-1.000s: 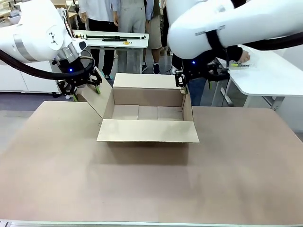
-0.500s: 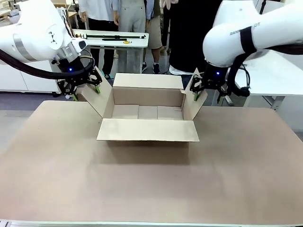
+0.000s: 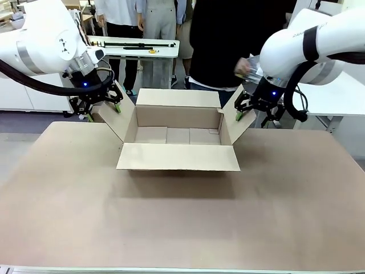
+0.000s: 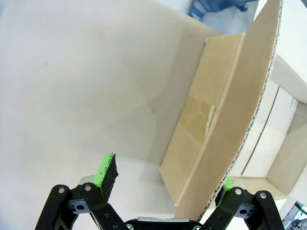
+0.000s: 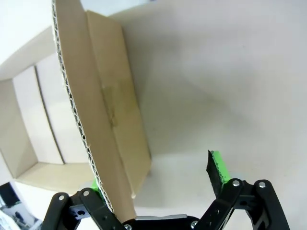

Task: Pack the gift set into the box.
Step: Place both hands on the side flaps of the Package Box and spread them outward, then lift both hands away from the flaps of the Package Box.

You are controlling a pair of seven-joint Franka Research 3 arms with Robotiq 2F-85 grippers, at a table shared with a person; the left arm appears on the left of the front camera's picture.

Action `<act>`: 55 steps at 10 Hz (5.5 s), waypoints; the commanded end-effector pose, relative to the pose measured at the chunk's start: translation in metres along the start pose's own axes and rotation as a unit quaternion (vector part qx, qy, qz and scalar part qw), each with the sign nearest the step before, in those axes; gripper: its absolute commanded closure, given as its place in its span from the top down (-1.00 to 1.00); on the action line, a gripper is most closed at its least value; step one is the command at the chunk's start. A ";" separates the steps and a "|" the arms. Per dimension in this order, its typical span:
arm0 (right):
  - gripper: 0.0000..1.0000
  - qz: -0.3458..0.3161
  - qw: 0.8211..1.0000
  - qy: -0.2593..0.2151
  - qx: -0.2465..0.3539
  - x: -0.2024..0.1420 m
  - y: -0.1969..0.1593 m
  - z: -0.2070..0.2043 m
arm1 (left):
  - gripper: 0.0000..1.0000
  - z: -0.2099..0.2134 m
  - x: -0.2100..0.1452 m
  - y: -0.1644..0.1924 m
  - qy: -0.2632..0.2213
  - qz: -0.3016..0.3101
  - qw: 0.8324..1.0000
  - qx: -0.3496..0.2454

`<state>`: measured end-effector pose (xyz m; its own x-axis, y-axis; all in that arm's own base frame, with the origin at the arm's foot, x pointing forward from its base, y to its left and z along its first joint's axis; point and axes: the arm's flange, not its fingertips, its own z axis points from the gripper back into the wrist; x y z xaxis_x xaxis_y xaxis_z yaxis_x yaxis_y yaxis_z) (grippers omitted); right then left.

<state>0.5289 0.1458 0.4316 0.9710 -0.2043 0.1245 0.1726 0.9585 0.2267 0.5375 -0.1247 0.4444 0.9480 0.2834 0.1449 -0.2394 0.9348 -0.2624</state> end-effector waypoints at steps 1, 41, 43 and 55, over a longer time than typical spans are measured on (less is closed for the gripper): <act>1.00 -0.007 1.000 -0.001 -0.025 -0.001 0.010 0.003 | 1.00 0.001 0.000 -0.001 0.001 0.006 1.000 0.008; 1.00 -0.007 1.000 -0.001 -0.025 -0.001 0.010 0.003 | 1.00 0.001 0.000 -0.001 0.001 0.006 1.000 0.008; 1.00 -0.007 1.000 -0.001 -0.025 -0.001 0.010 0.003 | 1.00 0.001 0.000 -0.001 0.001 0.006 1.000 0.008; 1.00 0.008 0.873 0.117 0.474 -0.066 -0.123 0.187 | 1.00 0.163 -0.070 0.091 0.026 -0.179 0.800 -0.573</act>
<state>0.4250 0.0595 0.6027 0.9773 -0.1360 0.1624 -0.0323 0.6623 0.7486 0.4304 -0.0588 0.6050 0.9014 0.2545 0.3502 0.0974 0.6690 -0.7369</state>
